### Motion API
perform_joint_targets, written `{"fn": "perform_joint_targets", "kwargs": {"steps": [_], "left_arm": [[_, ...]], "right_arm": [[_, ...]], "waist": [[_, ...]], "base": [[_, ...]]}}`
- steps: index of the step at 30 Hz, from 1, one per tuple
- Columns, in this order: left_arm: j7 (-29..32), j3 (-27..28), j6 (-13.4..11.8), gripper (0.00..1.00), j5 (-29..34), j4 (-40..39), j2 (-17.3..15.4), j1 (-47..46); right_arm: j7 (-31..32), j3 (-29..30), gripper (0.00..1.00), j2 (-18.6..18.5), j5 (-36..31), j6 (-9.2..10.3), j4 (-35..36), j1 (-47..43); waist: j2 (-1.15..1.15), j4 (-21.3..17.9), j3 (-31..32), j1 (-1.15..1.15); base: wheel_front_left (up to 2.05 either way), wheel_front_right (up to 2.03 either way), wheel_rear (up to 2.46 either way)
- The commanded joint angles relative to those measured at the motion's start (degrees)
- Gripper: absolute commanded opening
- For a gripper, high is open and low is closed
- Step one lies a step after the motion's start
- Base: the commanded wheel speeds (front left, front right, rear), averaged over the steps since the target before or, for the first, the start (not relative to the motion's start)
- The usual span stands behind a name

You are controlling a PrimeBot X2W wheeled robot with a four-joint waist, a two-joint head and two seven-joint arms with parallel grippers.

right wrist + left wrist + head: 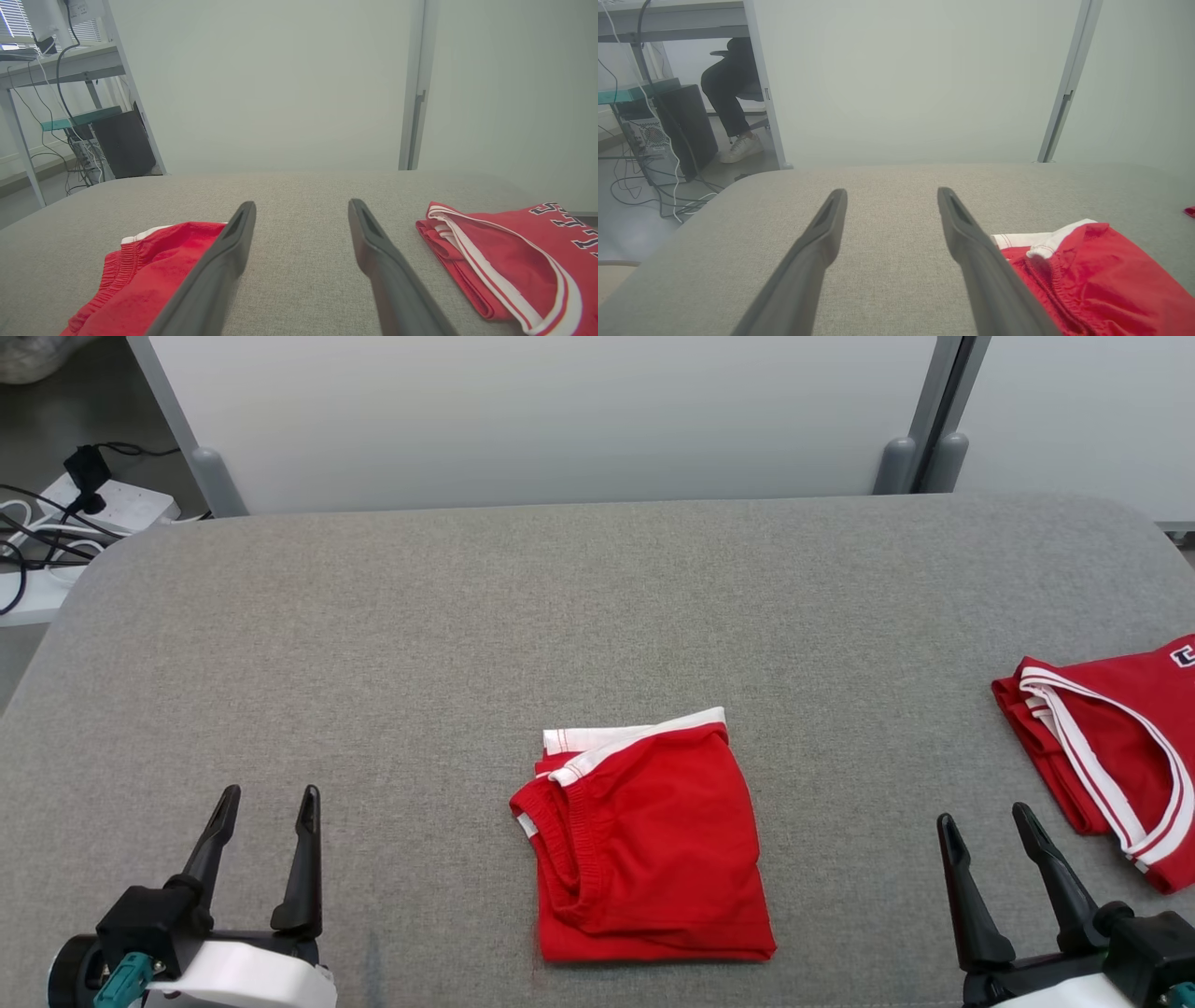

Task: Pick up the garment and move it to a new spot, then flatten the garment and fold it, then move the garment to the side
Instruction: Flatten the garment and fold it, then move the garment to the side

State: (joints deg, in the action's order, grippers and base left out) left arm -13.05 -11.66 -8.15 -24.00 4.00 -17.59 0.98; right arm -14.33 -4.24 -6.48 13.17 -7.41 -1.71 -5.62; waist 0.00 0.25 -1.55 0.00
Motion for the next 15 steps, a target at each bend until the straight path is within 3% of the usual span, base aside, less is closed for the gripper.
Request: {"fn": "perform_joint_targets", "kwargs": {"steps": [1, 10, 15], "left_arm": [[-0.16, 2.25, -0.48, 1.0, -0.18, -1.69, -1.54, -1.23], [0.23, 0.84, -0.31, 1.0, 0.13, -3.06, -1.3, -2.35], [0.2, -0.85, 0.38, 1.0, 0.63, -3.32, -0.69, -4.15]], "right_arm": [[-0.66, -1.26, 1.0, -0.82, -0.16, -0.08, 1.54, 0.41], [-0.5, -3.18, 1.0, -3.01, 1.73, -0.08, -2.59, 3.69], [4.96, -8.52, 1.0, -5.51, 7.4, -0.08, -9.68, 10.05]], "waist": [[0.0, 0.08, 0.06, 0.0], [0.0, 2.75, -1.26, 0.0], [0.0, 5.6, -3.22, 0.0]], "base": [[0.0, 0.0, 0.0], [0.0, 0.0, 0.0], [0.0, 0.0, 0.0]]}}
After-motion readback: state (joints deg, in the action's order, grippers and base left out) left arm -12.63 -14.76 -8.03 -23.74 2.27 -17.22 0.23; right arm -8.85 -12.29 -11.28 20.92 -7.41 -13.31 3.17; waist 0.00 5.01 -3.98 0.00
